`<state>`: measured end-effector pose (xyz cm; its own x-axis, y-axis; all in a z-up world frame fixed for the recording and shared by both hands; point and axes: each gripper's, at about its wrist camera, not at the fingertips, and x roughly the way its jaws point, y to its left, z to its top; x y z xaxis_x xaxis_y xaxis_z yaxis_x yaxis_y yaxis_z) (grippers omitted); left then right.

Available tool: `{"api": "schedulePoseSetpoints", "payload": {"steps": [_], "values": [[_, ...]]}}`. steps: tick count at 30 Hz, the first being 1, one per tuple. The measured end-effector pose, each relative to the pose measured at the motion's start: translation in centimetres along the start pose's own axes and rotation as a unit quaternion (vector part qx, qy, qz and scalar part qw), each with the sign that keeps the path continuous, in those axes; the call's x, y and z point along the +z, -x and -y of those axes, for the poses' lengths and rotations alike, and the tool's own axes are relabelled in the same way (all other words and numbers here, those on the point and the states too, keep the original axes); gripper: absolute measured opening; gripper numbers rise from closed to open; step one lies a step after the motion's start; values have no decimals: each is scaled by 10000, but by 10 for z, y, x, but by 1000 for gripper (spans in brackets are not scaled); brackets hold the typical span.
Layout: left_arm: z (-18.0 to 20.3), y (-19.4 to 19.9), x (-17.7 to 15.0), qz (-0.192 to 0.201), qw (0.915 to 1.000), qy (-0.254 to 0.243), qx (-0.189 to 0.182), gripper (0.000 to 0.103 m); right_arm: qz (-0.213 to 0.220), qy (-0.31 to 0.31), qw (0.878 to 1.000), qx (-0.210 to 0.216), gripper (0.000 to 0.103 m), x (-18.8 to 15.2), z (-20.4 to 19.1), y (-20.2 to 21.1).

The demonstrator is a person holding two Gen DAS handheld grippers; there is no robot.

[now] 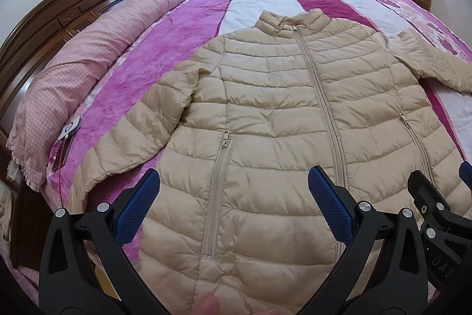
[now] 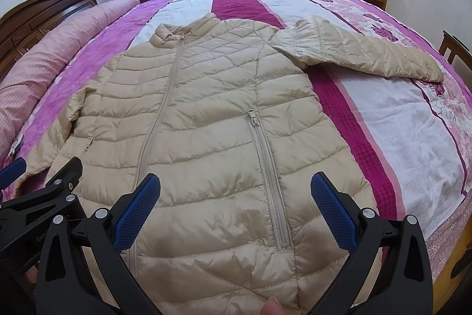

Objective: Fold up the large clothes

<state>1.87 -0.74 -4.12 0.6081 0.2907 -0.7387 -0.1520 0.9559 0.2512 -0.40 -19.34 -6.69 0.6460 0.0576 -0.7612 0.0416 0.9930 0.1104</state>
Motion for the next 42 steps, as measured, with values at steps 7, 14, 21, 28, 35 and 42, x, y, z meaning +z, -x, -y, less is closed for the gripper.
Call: {"api": "schedulePoseSetpoints", "payload": {"steps": [7, 14, 21, 28, 35, 42], "values": [[-2, 1, 0, 6, 10000, 5, 4, 100, 4, 5, 10000, 5, 98, 0, -1, 0], [-2, 1, 0, 1, 10000, 5, 4, 100, 6, 12, 10000, 3, 98, 0, -2, 1], [-2, 1, 0, -13, 10000, -3, 7, 100, 8, 11, 10000, 0, 98, -1, -2, 0], [-2, 0, -1, -8, 10000, -4, -4, 100, 9, 10, 10000, -3, 98, 0, -2, 1], [-1, -1, -2, 6, 10000, -7, -17, 100, -3, 6, 10000, -8, 98, -1, -2, 0], [-3, -3, -3, 20, 9998, 172, -89, 100, -28, -3, 10000, -19, 98, 0, 0, -2]]}}
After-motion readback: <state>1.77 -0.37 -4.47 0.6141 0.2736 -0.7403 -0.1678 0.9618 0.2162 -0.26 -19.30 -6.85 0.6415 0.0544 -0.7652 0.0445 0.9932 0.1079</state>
